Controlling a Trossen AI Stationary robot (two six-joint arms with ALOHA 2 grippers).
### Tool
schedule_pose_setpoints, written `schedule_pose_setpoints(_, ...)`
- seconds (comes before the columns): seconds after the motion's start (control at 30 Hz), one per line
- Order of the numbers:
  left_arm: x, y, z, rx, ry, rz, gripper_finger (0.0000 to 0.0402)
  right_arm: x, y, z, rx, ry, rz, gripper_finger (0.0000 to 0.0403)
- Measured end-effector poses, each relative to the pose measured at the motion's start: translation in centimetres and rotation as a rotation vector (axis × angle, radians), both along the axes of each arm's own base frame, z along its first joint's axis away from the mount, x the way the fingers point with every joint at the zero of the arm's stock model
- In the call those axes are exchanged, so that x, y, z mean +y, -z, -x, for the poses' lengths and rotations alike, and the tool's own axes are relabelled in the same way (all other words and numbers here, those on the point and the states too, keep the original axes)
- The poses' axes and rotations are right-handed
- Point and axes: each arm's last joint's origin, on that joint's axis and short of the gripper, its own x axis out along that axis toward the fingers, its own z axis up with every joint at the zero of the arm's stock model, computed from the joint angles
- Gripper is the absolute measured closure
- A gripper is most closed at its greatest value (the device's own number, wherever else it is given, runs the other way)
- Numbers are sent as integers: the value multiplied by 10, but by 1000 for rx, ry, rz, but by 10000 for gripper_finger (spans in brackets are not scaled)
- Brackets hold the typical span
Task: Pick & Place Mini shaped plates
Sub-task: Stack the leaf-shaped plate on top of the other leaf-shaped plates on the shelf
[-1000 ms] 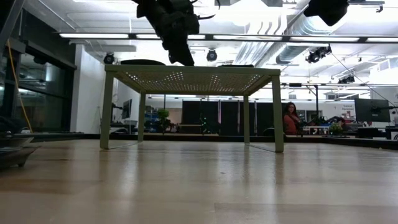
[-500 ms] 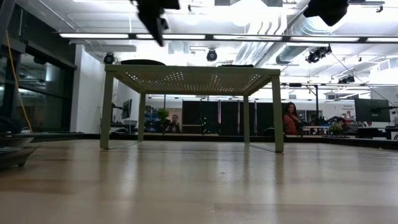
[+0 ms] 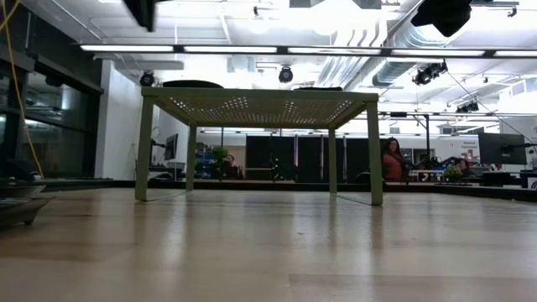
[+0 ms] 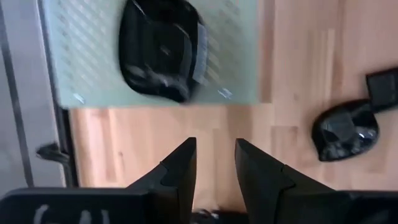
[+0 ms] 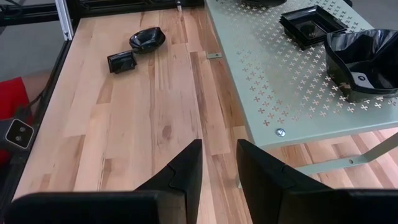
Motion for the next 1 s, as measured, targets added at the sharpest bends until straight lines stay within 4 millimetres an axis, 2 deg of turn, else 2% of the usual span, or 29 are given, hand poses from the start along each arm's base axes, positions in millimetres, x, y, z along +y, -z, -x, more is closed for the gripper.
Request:
schedule_pose_setpoints(0.23,-46,30,37,20,-87,34,295,0,0,0,-2,6,0,308)
schedule_pose_setpoints(0.47,-79,78,62,127,-126,0,295,0,0,0,-2,7,-4,308)
schedule_pose_setpoints(0.63,-89,114,68,170,-102,-29,295,0,0,0,-2,11,-11,308)
schedule_pose_setpoints(0.8,-92,149,67,121,-26,63,296,0,0,0,-2,11,-11,308)
schedule_pose_setpoints(1.0,-84,174,80,93,-3,89,296,0,0,0,-2,11,-11,308)
